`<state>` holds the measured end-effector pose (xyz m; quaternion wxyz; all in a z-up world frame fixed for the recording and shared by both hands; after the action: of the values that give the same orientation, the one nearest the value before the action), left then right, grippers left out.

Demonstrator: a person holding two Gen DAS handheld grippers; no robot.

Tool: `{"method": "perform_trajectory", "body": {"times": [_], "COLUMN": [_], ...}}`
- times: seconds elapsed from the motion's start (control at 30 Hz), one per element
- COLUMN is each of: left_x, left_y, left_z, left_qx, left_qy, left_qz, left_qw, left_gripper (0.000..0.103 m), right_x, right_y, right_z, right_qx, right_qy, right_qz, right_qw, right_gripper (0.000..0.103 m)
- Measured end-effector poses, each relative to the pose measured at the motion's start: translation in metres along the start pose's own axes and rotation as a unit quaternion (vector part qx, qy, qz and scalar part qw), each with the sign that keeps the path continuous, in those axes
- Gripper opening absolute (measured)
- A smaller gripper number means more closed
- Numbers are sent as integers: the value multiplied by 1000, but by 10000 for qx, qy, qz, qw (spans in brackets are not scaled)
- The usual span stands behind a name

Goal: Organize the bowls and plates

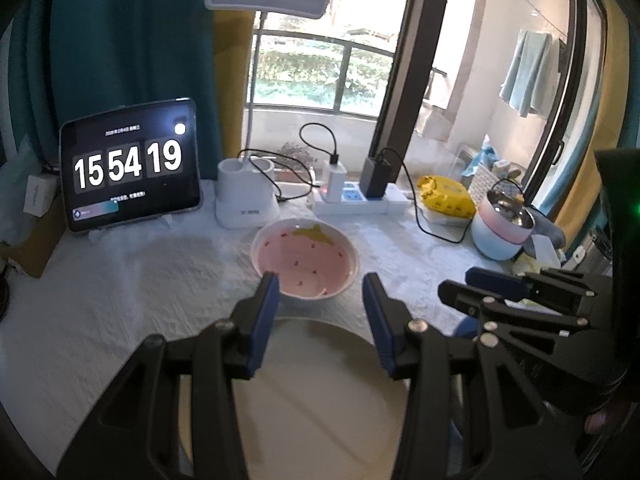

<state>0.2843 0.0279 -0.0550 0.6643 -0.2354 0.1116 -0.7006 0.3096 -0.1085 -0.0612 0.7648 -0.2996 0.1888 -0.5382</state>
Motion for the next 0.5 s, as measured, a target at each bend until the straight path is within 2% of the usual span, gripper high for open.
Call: {"method": "perform_trajectory", "body": {"times": [0.5], "left_x": [-33], "left_y": [25], "left_z": [11], "left_qx": [49], "left_qy": [-292], "left_qz": [281], "left_qw": [9992], "left_gripper": [45], "right_x": [-13], "right_y": [41], "right_z": [21], "right_qx": [-85], "right_qy": [-119], "right_qz": [143], "right_qw": [9998], "right_gripper": [30]}}
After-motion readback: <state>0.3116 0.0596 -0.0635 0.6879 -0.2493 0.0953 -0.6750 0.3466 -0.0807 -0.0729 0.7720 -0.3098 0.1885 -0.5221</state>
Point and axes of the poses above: each gripper's, at about its wrist camera, not at the fingertips, and y roughly the way its jaws point, x to its right, z to its top, the point moved 2 cm from there along y, roughly the way its jaws point, and after that the axes turned 10 degrees about x, right-handed, at the moved point
